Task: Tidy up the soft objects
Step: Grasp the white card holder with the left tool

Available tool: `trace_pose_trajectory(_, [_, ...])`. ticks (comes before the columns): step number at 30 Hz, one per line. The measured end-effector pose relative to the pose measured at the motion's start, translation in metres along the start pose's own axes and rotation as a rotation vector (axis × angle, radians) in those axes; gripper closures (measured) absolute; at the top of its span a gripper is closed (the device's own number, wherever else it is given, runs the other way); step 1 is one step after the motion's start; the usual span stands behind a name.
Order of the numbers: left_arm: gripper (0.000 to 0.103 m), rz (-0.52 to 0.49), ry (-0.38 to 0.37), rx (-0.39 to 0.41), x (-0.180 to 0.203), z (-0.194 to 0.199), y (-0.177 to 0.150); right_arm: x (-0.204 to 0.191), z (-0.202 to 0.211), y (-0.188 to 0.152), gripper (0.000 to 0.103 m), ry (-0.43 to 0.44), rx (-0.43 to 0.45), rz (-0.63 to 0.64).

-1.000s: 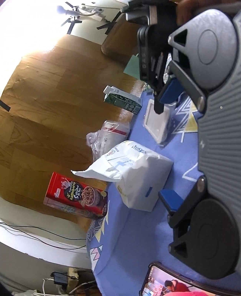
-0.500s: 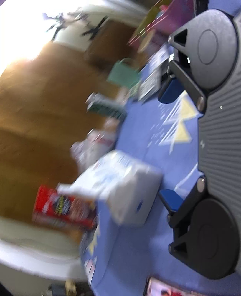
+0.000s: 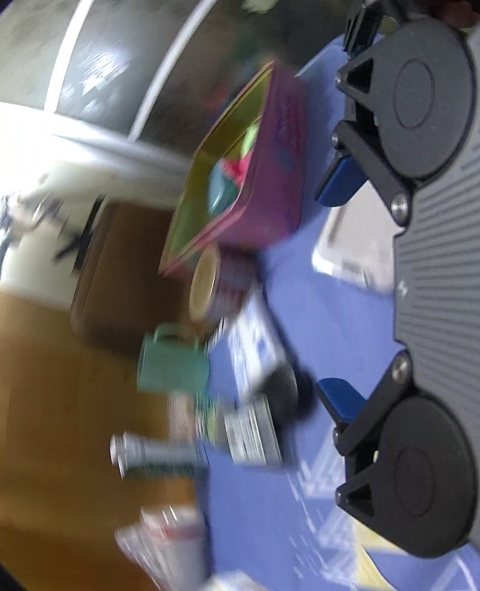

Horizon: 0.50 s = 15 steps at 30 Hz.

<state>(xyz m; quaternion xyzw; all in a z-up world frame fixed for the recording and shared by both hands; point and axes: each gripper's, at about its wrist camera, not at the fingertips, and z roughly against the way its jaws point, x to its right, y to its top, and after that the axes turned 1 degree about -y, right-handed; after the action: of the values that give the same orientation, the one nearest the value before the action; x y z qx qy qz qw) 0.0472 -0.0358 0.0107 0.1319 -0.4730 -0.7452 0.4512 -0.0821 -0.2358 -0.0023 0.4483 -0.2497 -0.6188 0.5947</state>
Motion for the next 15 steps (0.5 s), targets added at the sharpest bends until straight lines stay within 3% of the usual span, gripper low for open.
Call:
trace_pose_trajectory(4, [0.001, -0.032, -0.015, -0.058, 0.02, -0.02, -0.004, -0.037, -0.021, -0.012, 0.019, -0.001, -0.024, 0.169])
trace_pose_trajectory(6, [0.005, -0.018, -0.03, -0.086, 0.021, -0.023, -0.008, -0.045, -0.033, -0.009, 0.02, -0.008, -0.044, 0.196])
trace_pose_trajectory(7, [0.012, -0.005, -0.041, -0.106, 0.021, -0.025, -0.011, -0.045, -0.038, -0.009, 0.021, -0.003, -0.055, 0.195])
trace_pose_trajectory(10, [0.021, -0.022, -0.047, -0.111, 0.023, -0.02, -0.019, -0.042, -0.045, -0.01, 0.039, -0.001, -0.053, 0.202])
trace_pose_trajectory(12, [0.027, -0.028, -0.054, -0.119, 0.028, -0.017, -0.017, -0.04, -0.043, -0.009, 0.061, 0.006, -0.042, 0.198])
trace_pose_trajectory(15, [0.027, -0.015, -0.086, -0.083, 0.036, -0.011, -0.004, -0.031, -0.022, -0.012, 0.065, 0.002, 0.006, 0.168])
